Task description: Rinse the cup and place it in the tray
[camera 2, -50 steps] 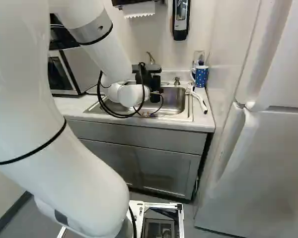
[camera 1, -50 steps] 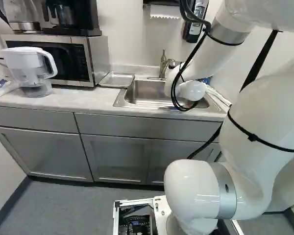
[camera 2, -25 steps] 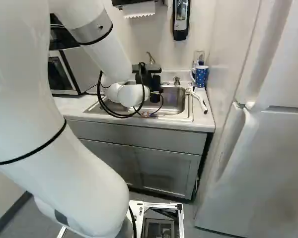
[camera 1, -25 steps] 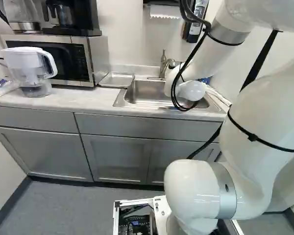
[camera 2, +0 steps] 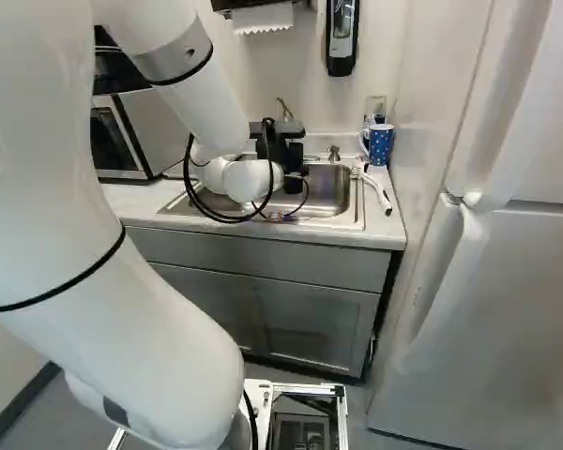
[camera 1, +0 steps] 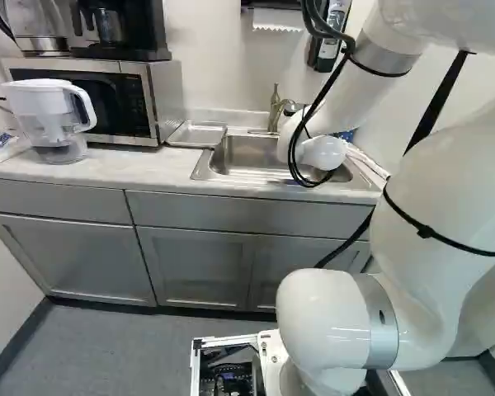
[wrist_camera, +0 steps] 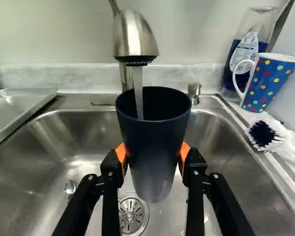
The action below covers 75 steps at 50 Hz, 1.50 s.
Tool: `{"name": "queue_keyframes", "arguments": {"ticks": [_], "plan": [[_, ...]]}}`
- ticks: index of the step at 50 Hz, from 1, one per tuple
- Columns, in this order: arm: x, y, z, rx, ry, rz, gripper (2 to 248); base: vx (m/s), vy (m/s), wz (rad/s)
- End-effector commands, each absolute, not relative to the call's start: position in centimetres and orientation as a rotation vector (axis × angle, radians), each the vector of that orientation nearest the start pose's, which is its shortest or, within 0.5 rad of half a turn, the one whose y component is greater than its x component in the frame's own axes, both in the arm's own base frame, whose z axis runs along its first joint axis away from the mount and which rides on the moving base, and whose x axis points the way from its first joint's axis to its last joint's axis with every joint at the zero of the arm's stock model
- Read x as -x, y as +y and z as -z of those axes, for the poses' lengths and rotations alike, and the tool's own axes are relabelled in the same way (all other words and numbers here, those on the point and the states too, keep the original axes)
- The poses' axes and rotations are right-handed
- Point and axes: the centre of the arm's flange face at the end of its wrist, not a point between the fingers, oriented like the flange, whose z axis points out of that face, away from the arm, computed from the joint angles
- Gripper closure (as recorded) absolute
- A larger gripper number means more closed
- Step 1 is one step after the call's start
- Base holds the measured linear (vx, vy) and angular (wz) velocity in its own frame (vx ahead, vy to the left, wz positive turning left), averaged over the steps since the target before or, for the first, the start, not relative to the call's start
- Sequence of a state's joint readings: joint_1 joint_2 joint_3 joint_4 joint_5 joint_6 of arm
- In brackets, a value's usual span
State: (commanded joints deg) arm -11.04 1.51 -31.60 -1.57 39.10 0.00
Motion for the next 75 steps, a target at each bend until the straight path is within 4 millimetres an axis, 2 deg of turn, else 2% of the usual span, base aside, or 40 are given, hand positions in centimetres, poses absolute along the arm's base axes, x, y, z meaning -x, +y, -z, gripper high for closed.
{"name": "queue_keyframes", "arguments": {"ticks": [75], "plan": [[-42.60,-8.15,-45.14,2.625,0.209,1.911,128,0.000,0.000,0.000]]}}
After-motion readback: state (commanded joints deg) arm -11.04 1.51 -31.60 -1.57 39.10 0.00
